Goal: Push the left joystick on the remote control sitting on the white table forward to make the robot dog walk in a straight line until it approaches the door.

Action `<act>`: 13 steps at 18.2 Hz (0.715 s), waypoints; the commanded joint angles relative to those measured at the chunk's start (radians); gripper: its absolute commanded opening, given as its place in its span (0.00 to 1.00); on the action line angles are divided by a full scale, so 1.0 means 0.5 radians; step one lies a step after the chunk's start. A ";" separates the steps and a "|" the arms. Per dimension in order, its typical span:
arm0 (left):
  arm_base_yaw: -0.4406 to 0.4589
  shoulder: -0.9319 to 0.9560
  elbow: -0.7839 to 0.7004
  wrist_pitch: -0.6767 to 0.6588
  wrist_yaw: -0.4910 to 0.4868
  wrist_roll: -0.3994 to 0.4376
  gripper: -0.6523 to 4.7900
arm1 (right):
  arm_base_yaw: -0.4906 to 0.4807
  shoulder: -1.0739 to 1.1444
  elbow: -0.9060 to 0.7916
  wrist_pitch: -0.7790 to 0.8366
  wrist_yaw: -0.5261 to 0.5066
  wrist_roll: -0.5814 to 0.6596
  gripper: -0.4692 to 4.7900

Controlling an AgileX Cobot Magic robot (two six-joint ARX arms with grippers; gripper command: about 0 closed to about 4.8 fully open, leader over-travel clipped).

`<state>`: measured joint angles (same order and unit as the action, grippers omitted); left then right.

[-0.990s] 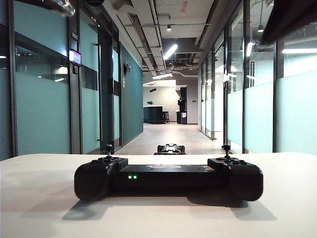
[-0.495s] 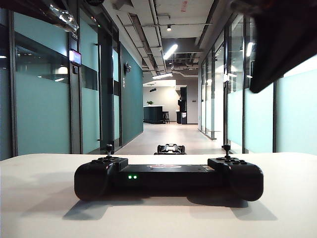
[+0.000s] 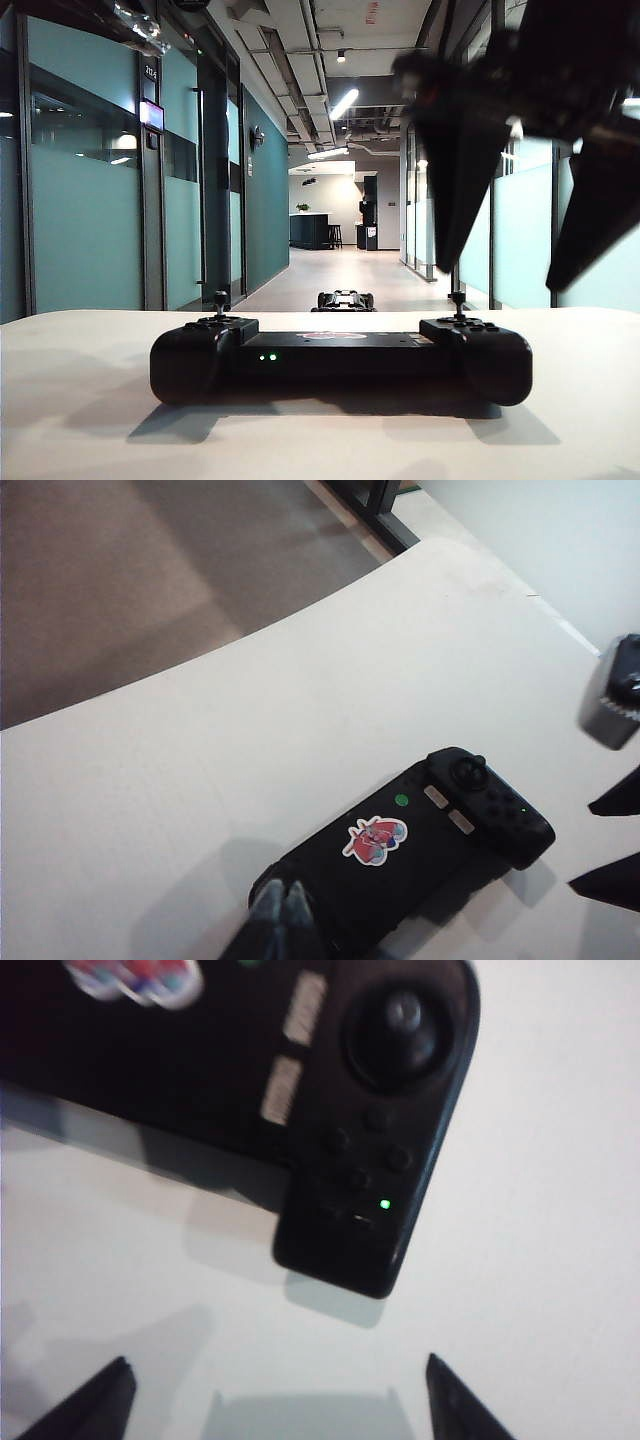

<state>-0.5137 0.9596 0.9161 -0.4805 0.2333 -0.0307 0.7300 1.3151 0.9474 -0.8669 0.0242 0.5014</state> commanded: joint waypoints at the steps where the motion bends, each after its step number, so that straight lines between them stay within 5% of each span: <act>1: -0.002 0.008 0.011 0.019 0.090 -0.008 0.11 | -0.049 0.064 0.010 0.026 0.014 -0.001 0.81; 13: -0.002 0.021 0.011 0.016 0.120 -0.008 0.11 | -0.134 0.352 0.008 0.248 0.013 -0.131 0.78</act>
<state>-0.5137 0.9714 0.9161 -0.4824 0.2874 -0.0349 0.6636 1.4899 0.9493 -0.7532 0.0257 0.4431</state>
